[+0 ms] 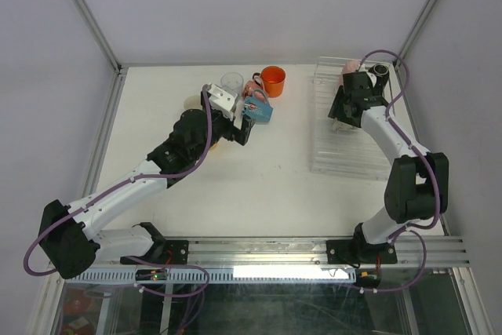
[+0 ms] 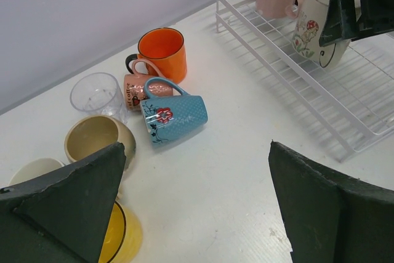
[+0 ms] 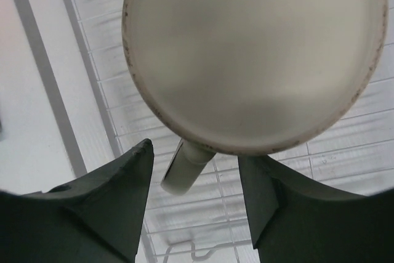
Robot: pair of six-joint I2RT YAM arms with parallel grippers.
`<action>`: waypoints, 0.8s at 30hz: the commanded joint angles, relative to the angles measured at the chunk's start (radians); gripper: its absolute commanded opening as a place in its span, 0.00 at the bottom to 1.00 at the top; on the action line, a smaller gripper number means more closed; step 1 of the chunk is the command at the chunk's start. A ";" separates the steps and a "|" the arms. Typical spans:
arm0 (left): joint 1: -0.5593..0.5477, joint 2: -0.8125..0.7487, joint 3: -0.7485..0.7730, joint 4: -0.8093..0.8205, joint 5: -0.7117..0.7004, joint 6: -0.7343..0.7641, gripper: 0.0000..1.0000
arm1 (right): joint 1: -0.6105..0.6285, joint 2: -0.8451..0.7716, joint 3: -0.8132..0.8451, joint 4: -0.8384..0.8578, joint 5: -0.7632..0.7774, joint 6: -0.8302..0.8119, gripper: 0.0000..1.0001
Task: Load the cups into the dish rack
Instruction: Adjust the cup in the dish rack.
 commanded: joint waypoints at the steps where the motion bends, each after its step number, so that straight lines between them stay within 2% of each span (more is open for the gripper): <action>1: 0.010 -0.023 -0.010 0.052 -0.015 0.023 0.99 | 0.007 0.022 0.065 0.042 0.076 0.019 0.59; 12: 0.011 -0.033 -0.013 0.056 -0.009 0.023 0.99 | 0.003 -0.022 -0.019 0.105 0.082 -0.055 0.38; 21: 0.011 -0.040 -0.014 0.057 -0.009 0.023 0.99 | -0.002 -0.110 -0.096 0.140 0.024 -0.154 0.07; 24: 0.011 -0.042 -0.016 0.057 -0.007 0.023 0.99 | -0.001 -0.132 -0.117 0.158 0.011 -0.207 0.00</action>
